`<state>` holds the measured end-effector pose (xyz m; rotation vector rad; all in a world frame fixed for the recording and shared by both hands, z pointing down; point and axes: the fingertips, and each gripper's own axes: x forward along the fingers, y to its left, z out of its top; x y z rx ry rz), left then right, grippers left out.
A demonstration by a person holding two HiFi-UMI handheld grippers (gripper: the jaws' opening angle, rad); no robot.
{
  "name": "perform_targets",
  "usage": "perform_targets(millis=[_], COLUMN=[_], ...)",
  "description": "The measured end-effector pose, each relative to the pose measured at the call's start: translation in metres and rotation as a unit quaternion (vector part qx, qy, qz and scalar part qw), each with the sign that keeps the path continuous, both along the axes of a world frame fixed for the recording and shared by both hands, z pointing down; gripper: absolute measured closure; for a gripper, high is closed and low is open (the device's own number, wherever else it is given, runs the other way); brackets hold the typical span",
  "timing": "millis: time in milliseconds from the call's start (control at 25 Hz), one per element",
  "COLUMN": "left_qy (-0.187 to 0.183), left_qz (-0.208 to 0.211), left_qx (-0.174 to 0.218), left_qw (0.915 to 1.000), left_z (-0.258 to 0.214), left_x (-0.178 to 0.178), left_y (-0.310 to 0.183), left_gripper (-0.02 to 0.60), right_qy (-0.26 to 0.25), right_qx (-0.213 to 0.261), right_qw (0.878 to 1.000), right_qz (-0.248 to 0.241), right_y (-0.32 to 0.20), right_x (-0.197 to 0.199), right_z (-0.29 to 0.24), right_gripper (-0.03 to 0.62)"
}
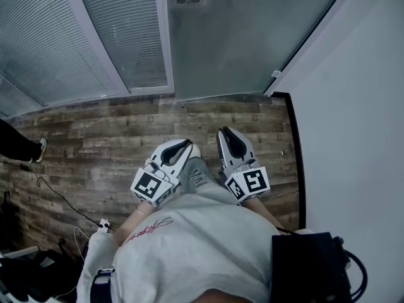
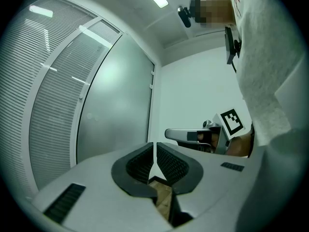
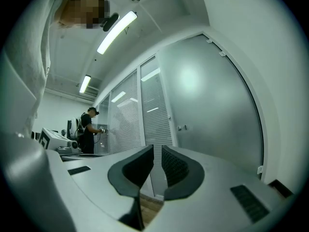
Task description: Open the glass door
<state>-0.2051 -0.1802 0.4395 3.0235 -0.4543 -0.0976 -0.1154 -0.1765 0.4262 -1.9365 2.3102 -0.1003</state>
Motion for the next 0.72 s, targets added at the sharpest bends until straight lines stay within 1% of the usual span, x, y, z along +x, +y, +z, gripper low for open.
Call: perform_targets(millis=[120,320,520,640,720], left_qy=[-0.002,0.004,-0.006,-0.004,-0.002], left_qz=[-0.012,-0.032,-0.053,-0.061,-0.061], left_qx=[-0.006,-0.005,-0.009,-0.010,-0.006], left_qw=[0.9999,0.9995,0.9985,0.9981,0.9981], left_z=[0.000,0.004,0.004,-0.002,-0.003], left_x=[-0.003,0.001,0.011,0.020,0.025], left_y=[-0.021,-0.067,-0.127,-0.165,-0.182], left_gripper=[0.546,0.546,0.546,0.546,0.546], right_qy=[-0.008,-0.002,0.003,0.010,0.015], right_qx=[-0.008,-0.003,-0.002,0.002,0.006], right_qw=[1.000,1.000,0.999,0.999,0.999], right_qz=[-0.001,-0.018,-0.032,-0.035,-0.035], right_y=[-0.026,-0.081,-0.146,-0.190,-0.213], right_x=[0.003,0.010,0.023,0.034,0.041], right_z=[0.001,-0.001,-0.007,-0.016,-0.021], right_gripper=[0.551,0.551,0.549,0.549,0.549])
